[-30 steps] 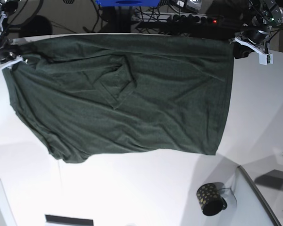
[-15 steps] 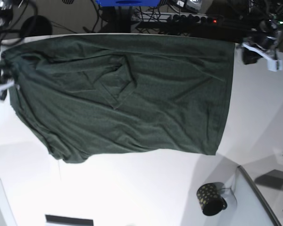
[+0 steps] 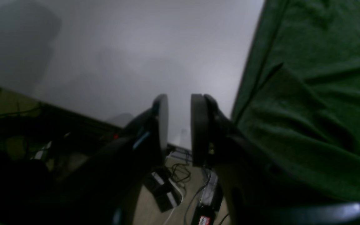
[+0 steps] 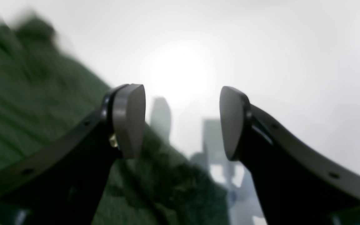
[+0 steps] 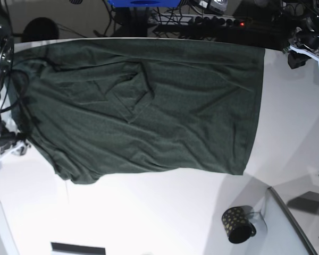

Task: Layout the t-shirt on the table in an organized manner, then fold the t-shirt properly
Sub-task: 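Move the right gripper along the shirt's side edge toward the hem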

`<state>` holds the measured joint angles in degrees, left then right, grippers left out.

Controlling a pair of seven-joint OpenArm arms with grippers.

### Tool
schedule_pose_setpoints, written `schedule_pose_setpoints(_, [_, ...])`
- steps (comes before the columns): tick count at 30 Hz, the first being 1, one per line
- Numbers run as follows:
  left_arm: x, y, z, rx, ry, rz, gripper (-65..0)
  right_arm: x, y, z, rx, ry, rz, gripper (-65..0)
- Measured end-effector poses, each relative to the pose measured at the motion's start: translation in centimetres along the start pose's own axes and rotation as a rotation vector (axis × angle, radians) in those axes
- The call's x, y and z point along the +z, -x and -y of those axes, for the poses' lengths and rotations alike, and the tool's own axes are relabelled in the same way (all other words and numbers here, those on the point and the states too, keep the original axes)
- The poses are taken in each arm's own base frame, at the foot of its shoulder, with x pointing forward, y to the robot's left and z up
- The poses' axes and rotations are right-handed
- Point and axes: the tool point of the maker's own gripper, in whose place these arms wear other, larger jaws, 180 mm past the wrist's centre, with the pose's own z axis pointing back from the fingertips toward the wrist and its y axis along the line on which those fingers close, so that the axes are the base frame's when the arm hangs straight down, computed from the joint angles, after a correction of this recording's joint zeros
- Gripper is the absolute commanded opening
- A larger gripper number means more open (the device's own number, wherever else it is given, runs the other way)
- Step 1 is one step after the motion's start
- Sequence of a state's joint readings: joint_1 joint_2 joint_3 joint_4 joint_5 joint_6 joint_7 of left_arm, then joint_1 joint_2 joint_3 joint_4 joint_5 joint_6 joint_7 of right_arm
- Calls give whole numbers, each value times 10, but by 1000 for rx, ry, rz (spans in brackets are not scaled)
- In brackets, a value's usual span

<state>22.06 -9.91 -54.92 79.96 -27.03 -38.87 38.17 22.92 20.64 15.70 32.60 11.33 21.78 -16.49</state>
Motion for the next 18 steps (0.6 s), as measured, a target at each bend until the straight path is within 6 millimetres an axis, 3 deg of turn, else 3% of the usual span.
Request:
schedule_pose_setpoints(4, [3,-6,-7,7,-17,21,-523,-6,9,-20,55,-32,-30,-294])
schedule_pose_setpoints(10, [3,-9,-7,1,-17,24,-523,-4,27,-13,61,-21,-58,-294])
schedule_pose_setpoints(14, [3,-9,-7,0,-16,23,-523,-5,28,-14,59,-25,-62,-299])
schedule_pose_setpoints(16, [2,-8,-6,-1,-14,21,-523,-4,31,-13,59,-23,-60,-362])
schedule_pose_setpoints(18, [2,-9,-6,-1,-14,22,-523,-4,32,-11,59,-20,-60,-485])
